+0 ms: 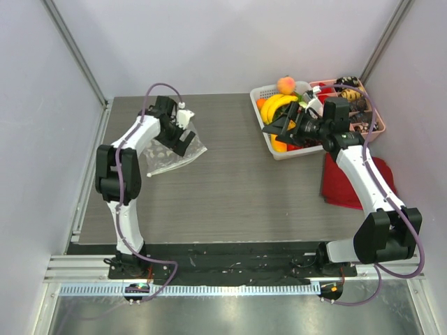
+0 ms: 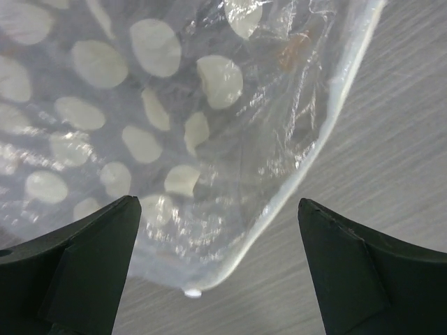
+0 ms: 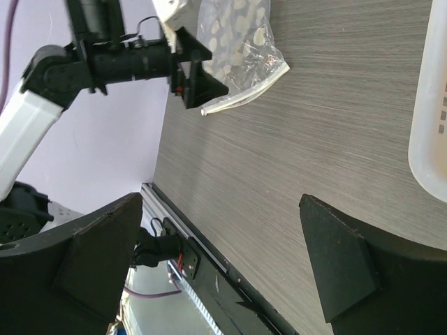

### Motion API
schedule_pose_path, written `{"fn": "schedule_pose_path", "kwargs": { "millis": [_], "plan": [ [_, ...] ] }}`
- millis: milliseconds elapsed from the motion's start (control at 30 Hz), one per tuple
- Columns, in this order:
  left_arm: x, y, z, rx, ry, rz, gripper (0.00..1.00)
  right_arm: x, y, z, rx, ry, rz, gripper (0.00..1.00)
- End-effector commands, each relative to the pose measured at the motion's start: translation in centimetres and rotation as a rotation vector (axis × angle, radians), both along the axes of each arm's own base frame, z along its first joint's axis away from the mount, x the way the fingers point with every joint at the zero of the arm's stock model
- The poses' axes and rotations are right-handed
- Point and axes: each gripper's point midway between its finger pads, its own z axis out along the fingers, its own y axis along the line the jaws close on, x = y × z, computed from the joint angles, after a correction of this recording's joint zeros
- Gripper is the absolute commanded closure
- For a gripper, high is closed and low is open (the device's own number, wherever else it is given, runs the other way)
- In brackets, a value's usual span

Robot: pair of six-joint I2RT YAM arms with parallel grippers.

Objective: Place the food in the zip-top bag and seal the zipper
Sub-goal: Pick up the zipper food storage bag at the center of the board.

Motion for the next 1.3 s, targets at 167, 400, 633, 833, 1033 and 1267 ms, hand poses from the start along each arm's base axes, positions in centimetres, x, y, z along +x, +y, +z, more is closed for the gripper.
{"fn": "schedule_pose_path", "kwargs": {
  "millis": [167, 400, 633, 833, 1033, 1267],
  "plan": [
    [3.8, -0.2, -4.5, 0.042, 0.025, 0.012, 0.00, -0.5, 0.0, 1.4, -0.009, -0.066, 0.005, 0.00],
    [2.6, -1.2, -5.8, 0.005, 0.108, 0.006, 0.52, -0.5, 0.2, 0.8, -0.011, -0.050, 0.008, 0.00],
    [1.0, -2.7, -2.6, -0.102, 0.148, 0.063, 1.00, -0.3, 0.6, -0.1, -0.009, -0.039, 0.019, 0.02],
    [-0.2, -5.8, 6.3, -0.406, 0.106, 0.233, 1.00, 0.3, 1.1, 0.2, -0.035, -0.084, 0.017, 0.06],
    [-2.5, -9.5, 13.2, -0.738, 0.198, 0.331, 1.00, -0.9, 3.1, 1.4, -0.073, -0.169, 0.104, 0.19],
    [-4.1, -10.9, 18.2, -1.054, 0.185, 0.469, 1.00, -2.1, 5.9, 4.5, -0.115, -0.287, 0.172, 0.23]
  ]
}}
